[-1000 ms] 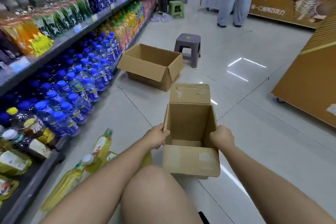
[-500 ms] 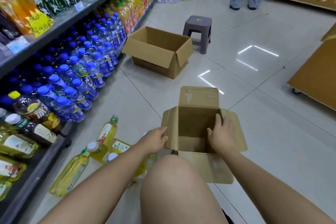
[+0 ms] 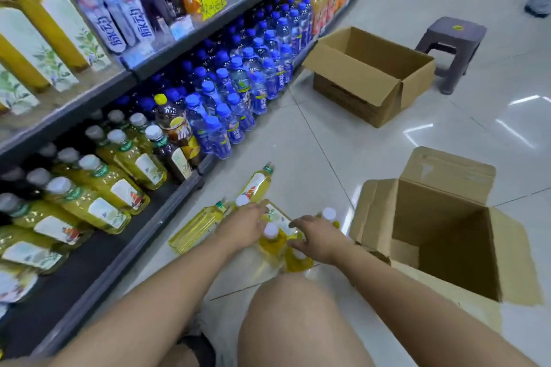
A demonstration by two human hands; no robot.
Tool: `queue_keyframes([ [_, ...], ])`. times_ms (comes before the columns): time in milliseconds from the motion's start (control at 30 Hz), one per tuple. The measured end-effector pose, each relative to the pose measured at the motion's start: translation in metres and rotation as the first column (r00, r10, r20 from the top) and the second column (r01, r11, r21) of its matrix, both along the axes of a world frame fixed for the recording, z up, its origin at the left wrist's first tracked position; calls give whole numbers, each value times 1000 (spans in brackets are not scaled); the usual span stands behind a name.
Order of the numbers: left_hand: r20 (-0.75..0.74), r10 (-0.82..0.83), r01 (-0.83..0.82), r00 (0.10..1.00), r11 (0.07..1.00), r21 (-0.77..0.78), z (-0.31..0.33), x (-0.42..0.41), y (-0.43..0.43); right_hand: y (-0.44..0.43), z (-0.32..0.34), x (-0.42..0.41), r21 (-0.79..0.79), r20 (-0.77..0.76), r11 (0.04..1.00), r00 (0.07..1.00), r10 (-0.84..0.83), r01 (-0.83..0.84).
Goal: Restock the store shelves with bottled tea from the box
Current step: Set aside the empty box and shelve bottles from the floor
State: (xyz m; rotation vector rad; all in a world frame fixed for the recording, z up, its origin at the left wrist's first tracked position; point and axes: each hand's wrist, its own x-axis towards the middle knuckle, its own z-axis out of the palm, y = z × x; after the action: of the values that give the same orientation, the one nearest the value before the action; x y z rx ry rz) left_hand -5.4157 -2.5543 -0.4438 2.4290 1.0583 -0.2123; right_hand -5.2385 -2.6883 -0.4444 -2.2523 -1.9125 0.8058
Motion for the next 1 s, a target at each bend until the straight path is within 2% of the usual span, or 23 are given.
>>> queue_keyframes([
  [133,-77,-37,36,996,999,-14,-36,-21,4,2,-46,-14,-163,101,984,991,93,-76],
  [233,-126,-86,85,988,996,-15,-56,-13,1,1,-67,-12,-185,79,983,997,19,-4],
  [433,-85,-286,288,954,957,12,-83,10,5,1,-82,-5,-94,-105,995,993,-45,35],
  [600,-143,-301,305,943,952,5,-74,8,9,3,-72,3,-46,-153,997,986,-60,54],
  [733,-102,-103,102,989,995,-15,-43,-9,11,12,-43,5,-50,-122,987,980,-158,153],
  [833,-103,-9,18,995,995,95,-3,-28,12,27,-4,3,-10,-28,980,979,-200,200],
  [1000,-98,207,-171,973,940,296,97,-71,6,49,94,-21,97,-38,969,973,-226,228],
])
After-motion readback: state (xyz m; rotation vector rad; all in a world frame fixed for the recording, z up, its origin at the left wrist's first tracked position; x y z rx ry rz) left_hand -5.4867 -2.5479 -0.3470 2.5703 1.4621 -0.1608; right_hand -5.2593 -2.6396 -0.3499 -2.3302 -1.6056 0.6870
